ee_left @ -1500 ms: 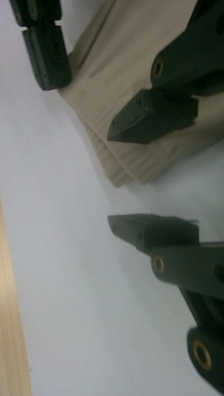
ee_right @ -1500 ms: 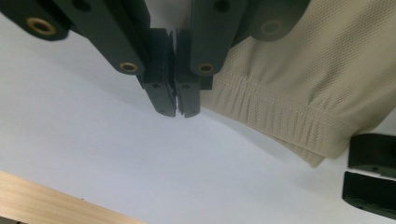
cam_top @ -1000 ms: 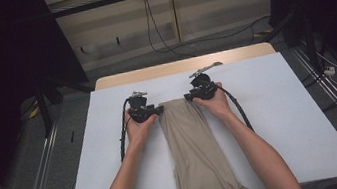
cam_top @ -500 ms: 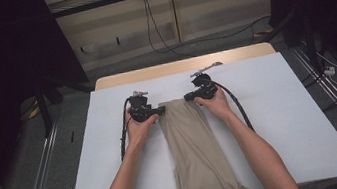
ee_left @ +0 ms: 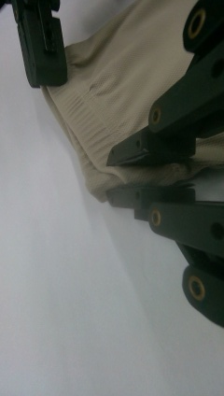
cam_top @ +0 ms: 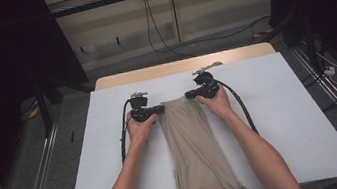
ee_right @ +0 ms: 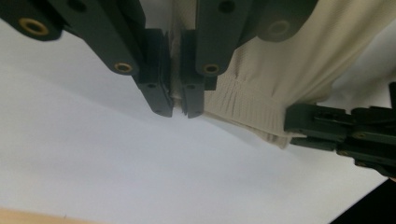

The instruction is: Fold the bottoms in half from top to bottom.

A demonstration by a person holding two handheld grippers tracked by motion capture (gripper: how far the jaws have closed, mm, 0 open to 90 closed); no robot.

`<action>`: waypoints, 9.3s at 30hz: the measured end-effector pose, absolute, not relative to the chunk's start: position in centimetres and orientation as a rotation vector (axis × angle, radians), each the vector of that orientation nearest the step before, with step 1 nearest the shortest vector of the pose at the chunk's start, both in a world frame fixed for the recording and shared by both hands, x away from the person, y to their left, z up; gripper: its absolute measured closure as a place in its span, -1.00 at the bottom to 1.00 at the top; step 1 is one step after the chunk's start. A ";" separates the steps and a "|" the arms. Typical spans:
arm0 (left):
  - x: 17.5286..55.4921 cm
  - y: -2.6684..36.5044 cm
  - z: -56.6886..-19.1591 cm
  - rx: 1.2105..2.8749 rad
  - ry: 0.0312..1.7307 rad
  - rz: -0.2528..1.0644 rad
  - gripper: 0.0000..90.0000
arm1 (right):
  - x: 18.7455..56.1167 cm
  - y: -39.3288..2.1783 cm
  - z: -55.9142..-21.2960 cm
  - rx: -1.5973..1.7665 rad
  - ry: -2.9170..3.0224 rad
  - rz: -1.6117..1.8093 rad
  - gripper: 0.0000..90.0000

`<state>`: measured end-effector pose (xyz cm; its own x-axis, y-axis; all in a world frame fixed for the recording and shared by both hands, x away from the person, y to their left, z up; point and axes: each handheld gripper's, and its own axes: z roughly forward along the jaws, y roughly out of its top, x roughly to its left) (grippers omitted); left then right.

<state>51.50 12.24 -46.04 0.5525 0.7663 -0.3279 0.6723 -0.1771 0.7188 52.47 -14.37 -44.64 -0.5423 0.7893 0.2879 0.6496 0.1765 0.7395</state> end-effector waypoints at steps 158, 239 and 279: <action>42.4 8.6 -45.9 2.177 0.758 0.150 -0.30 | 41.0 -18.5 -45.3 1.091 2.537 1.066 0.37; 55.4 7.6 -37.7 1.892 1.101 0.320 -0.22 | 54.2 -20.6 -36.0 1.476 1.983 1.198 0.10; 26.9 12.0 -43.7 2.317 0.662 -0.037 0.91 | 21.6 -13.6 -44.2 0.933 2.633 1.008 1.00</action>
